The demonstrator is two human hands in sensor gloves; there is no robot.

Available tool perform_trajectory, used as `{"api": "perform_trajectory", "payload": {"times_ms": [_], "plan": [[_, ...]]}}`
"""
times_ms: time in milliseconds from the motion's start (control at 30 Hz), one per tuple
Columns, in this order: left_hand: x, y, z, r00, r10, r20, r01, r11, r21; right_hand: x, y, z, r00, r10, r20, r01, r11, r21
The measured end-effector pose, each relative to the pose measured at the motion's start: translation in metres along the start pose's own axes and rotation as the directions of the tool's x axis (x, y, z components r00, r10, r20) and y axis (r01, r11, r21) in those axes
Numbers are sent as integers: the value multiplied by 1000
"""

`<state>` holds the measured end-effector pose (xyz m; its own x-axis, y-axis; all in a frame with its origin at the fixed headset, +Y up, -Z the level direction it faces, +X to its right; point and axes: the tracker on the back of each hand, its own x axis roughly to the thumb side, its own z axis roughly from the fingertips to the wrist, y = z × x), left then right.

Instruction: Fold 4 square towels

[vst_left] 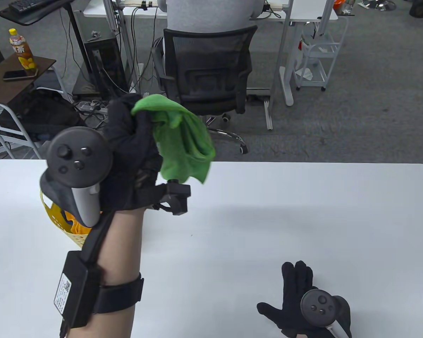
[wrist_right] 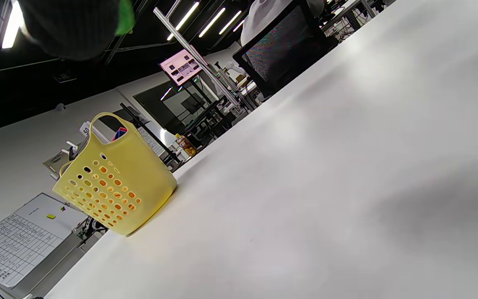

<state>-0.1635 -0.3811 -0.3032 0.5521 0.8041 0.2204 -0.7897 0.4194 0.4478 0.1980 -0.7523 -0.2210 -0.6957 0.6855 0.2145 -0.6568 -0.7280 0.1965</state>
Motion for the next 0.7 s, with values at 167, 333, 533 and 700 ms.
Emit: {"api": "perform_trajectory", "payload": {"times_ms": [167,333,533,700], "plan": [[-29,-51,8,990,-138,22,140,985,-98,0,0,0,1000,-1,-5,1,1000,7],[-90,-93,23,928,-369,58,372,902,-218,0,-1,0,1000,-4,-14,4,1000,5],[-206,-141,96,675,-703,225,710,534,-459,-2,2,-2,999,4,-34,-3,1000,29],[-283,-141,135,717,-685,128,619,542,-569,-7,10,-9,997,14,-76,-9,998,68]]}}
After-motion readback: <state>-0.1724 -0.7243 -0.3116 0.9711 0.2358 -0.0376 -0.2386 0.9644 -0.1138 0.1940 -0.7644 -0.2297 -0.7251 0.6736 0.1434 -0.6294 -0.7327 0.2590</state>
